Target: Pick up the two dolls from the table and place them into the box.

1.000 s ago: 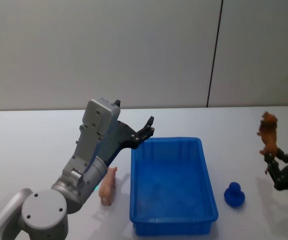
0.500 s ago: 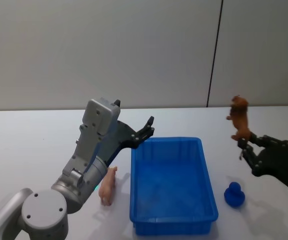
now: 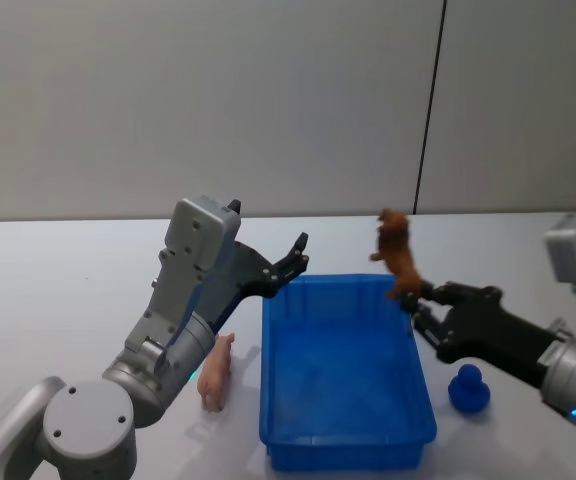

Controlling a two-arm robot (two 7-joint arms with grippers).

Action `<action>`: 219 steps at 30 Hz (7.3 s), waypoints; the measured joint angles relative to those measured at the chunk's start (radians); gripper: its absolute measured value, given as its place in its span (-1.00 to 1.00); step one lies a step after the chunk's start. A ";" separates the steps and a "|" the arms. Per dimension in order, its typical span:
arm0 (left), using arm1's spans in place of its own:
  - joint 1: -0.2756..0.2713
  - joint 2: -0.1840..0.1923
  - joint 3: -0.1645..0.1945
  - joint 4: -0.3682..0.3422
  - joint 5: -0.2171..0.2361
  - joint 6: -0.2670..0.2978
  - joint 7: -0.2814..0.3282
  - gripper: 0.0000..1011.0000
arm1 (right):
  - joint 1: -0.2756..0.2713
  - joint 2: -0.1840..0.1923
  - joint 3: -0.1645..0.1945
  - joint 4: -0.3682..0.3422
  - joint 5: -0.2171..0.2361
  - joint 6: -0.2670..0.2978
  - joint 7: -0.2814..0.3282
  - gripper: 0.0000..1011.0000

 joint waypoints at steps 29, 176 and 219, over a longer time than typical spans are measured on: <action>0.000 0.000 0.000 0.000 0.000 0.000 0.000 0.98 | 0.080 -0.067 -0.064 0.115 -0.024 0.054 0.038 0.73; 0.000 0.000 0.000 0.000 0.000 0.000 0.000 0.98 | 0.120 -0.027 -0.109 0.165 -0.054 -0.003 0.075 0.55; 0.073 0.050 -0.008 -0.064 -0.023 0.038 0.071 0.98 | -0.036 0.150 -0.012 0.049 0.088 -0.079 -0.031 0.98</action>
